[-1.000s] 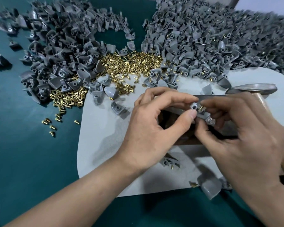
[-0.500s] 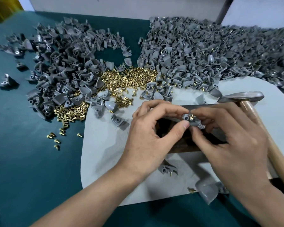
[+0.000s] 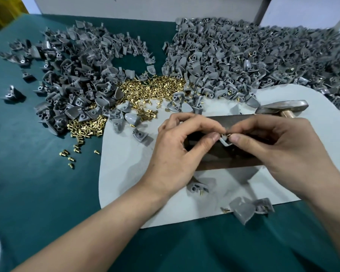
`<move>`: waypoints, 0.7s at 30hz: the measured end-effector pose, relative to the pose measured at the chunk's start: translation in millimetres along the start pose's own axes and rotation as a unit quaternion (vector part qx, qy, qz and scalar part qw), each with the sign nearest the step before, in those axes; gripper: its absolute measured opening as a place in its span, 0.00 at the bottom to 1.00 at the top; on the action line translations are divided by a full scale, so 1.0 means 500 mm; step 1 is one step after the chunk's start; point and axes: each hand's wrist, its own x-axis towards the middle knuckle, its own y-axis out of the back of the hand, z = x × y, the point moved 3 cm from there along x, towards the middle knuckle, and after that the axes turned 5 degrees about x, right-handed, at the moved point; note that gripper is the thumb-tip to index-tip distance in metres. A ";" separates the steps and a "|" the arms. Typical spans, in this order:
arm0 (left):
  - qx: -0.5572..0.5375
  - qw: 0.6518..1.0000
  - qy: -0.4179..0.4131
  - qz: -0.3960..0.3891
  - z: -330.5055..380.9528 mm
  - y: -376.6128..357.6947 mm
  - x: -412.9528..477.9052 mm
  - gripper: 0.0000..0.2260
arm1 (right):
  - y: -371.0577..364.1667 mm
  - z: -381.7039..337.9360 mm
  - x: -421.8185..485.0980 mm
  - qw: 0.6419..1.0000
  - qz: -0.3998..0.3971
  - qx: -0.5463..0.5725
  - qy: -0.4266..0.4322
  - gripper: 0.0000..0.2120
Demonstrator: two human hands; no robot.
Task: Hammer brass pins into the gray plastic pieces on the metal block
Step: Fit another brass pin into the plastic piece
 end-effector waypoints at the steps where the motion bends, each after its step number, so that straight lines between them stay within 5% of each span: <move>1: 0.000 1.000 0.001 -0.003 0.000 -0.003 0.000 0.06 | 0.002 0.002 -0.001 1.000 -0.002 -0.006 0.000 0.08; 5: 0.003 1.000 0.009 -0.020 0.008 -0.001 -0.005 0.09 | -0.001 0.005 -0.005 0.999 0.014 -0.043 0.007 0.02; 21: 0.011 0.999 0.032 -0.022 0.002 -0.003 -0.009 0.13 | -0.006 0.011 -0.010 0.999 0.031 -0.032 0.009 0.05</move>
